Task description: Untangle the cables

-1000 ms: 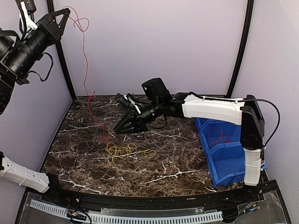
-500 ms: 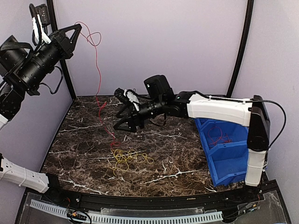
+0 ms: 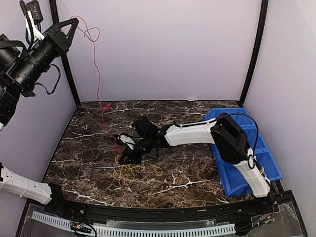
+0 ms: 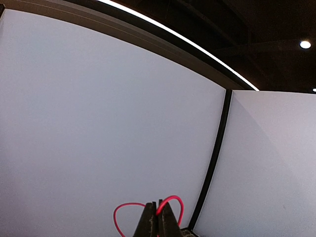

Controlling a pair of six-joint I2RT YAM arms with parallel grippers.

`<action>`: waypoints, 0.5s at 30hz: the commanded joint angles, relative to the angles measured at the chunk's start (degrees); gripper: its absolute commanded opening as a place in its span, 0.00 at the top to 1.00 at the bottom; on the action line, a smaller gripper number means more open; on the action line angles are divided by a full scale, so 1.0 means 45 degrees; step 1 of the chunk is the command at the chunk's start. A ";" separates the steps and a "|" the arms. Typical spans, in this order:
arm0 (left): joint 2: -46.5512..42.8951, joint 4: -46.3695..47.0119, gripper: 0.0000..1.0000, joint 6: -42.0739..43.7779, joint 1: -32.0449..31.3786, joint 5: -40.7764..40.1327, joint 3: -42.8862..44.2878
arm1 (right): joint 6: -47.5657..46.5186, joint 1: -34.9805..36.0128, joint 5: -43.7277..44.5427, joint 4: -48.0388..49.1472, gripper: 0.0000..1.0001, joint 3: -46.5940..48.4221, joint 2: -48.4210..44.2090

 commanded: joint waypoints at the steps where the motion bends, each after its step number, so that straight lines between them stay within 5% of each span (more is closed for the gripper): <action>1: -0.0208 0.0086 1.00 -0.0103 0.0059 0.0030 0.0631 | 0.0047 0.0085 -0.0148 0.0075 0.99 0.0826 0.0608; 15: 0.0513 -0.0197 1.00 0.0699 0.0058 0.0661 0.4020 | -0.0187 -0.1675 0.1660 0.0231 1.00 -0.2584 -0.0849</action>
